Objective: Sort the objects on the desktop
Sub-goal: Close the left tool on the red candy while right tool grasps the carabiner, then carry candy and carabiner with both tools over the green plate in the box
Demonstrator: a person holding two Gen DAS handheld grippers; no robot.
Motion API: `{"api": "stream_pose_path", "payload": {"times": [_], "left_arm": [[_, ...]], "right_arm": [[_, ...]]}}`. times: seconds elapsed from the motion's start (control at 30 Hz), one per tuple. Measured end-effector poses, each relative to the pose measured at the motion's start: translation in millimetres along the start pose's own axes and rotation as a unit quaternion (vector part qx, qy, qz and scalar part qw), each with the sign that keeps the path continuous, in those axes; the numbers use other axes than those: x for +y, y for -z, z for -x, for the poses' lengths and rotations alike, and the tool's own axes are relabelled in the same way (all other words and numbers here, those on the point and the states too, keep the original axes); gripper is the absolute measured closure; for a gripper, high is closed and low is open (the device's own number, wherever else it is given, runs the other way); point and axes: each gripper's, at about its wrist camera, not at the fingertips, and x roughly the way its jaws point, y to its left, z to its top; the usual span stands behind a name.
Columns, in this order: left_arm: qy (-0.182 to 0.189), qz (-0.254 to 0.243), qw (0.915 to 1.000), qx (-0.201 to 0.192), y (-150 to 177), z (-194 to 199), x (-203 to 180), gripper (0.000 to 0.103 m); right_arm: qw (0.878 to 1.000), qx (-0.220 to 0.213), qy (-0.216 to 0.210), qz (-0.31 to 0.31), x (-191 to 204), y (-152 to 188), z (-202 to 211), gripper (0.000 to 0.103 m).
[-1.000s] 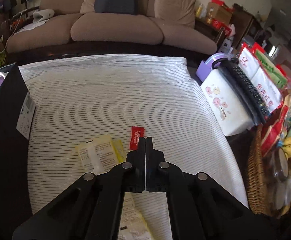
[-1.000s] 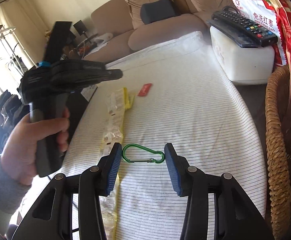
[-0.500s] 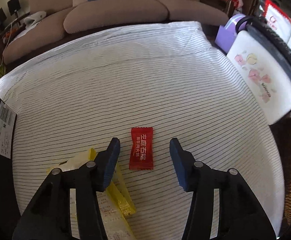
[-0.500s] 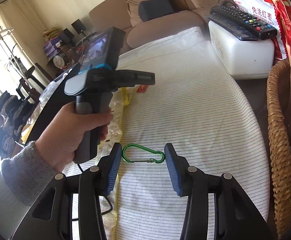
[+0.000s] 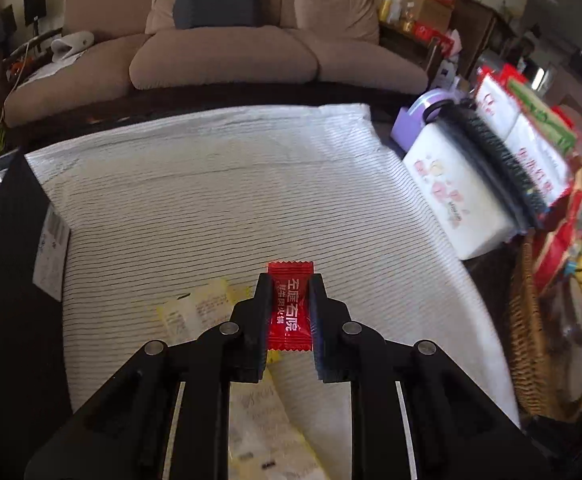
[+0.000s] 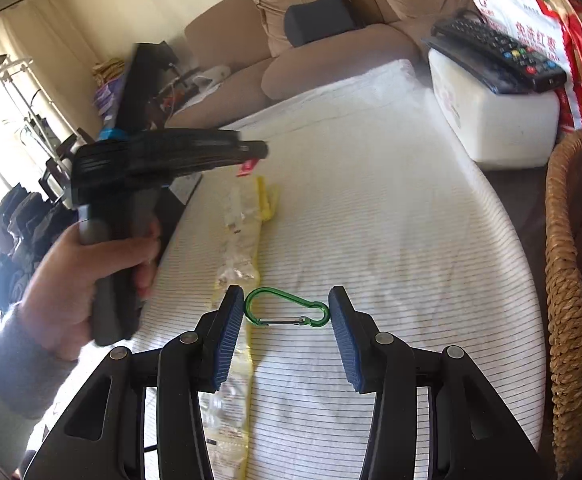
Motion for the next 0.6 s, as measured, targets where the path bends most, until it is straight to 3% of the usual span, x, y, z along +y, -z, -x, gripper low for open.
{"api": "stream_pose_path", "payload": {"times": [0.2, 0.33, 0.6], "left_arm": [[0.045, 0.026, 0.9981, -0.034, 32.0, 110.4, 40.1, 0.087], [0.053, 0.049, 0.9964, -0.045, 51.5, 169.8, 84.6, 0.087], [0.022, 0.096, 0.994, -0.048, 42.3, 208.0, 184.7, 0.087]], "right_arm": [[0.999, -0.014, -0.033, 0.032, 43.9, -6.0, 11.0, 0.058], [0.997, -0.023, -0.061, 0.041, 78.8, -9.7, 11.9, 0.058], [0.989, -0.005, -0.123, 0.081, 177.0, -59.8, -36.3, 0.058]]}}
